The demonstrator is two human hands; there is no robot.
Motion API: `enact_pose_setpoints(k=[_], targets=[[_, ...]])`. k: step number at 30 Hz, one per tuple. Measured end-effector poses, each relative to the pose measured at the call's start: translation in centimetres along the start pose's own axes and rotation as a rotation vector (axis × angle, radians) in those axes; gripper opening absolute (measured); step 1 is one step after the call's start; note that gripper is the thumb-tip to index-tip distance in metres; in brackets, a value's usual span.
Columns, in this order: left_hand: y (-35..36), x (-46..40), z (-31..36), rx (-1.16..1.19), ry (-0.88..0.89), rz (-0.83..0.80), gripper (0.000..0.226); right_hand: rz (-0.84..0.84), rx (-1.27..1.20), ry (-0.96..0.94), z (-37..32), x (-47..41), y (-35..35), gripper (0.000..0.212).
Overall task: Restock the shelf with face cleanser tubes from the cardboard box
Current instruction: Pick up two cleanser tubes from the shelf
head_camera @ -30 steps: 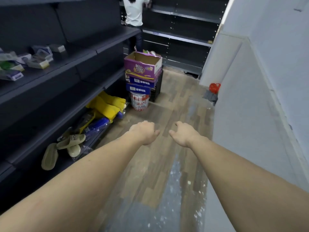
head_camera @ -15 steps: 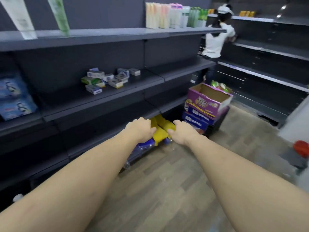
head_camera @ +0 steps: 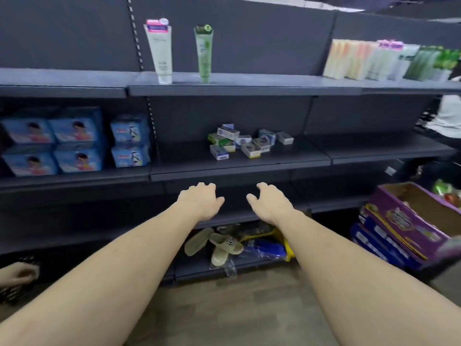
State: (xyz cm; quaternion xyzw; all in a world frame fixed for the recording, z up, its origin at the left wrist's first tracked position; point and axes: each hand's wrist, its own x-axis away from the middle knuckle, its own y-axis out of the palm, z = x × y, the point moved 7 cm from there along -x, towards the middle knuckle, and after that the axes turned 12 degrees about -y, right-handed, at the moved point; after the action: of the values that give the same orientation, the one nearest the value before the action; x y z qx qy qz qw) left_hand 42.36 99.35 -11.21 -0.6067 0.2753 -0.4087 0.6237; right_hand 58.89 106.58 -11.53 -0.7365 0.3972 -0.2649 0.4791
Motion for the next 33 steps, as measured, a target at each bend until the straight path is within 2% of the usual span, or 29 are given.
enact_pose_setpoints(k=[8, 13, 17, 23, 28, 31, 33], targets=[[-5.3, -7.1, -4.4, 0.018, -0.087, 0.124, 0.051, 0.014, 0.016, -0.106, -5.2, -8.6, -1.3, 0.054], [-11.4, -11.6, -7.0, 0.020, -0.159, 0.237, 0.050, 0.133, -0.004, -0.143, -8.2, -14.1, -5.4, 0.048], [-16.1, -14.5, -8.3, 0.047, -0.173, 0.366, 0.047, 0.218, -0.025, -0.161, -10.7, -17.7, -8.0, 0.055], [-19.7, -17.6, -9.4, 0.062, -0.254, 0.485, 0.045, 0.284, -0.023, -0.200, -13.1, -22.3, -9.6, 0.053], [-22.5, -20.8, -9.0, 0.070, -0.249, 0.588, 0.039, 0.342, -0.022, -0.224, -13.9, -26.7, -11.2, 0.057], [-23.3, -23.2, -8.7, 0.080, -0.274, 0.609, 0.044, 0.378, -0.038, -0.254, -14.1, -29.6, -12.0, 0.059], [-23.7, -25.0, -8.7, 0.125, -0.305, 0.605, 0.059, 0.404, -0.063, -0.283, -14.2, -31.5, -12.5, 0.061]])
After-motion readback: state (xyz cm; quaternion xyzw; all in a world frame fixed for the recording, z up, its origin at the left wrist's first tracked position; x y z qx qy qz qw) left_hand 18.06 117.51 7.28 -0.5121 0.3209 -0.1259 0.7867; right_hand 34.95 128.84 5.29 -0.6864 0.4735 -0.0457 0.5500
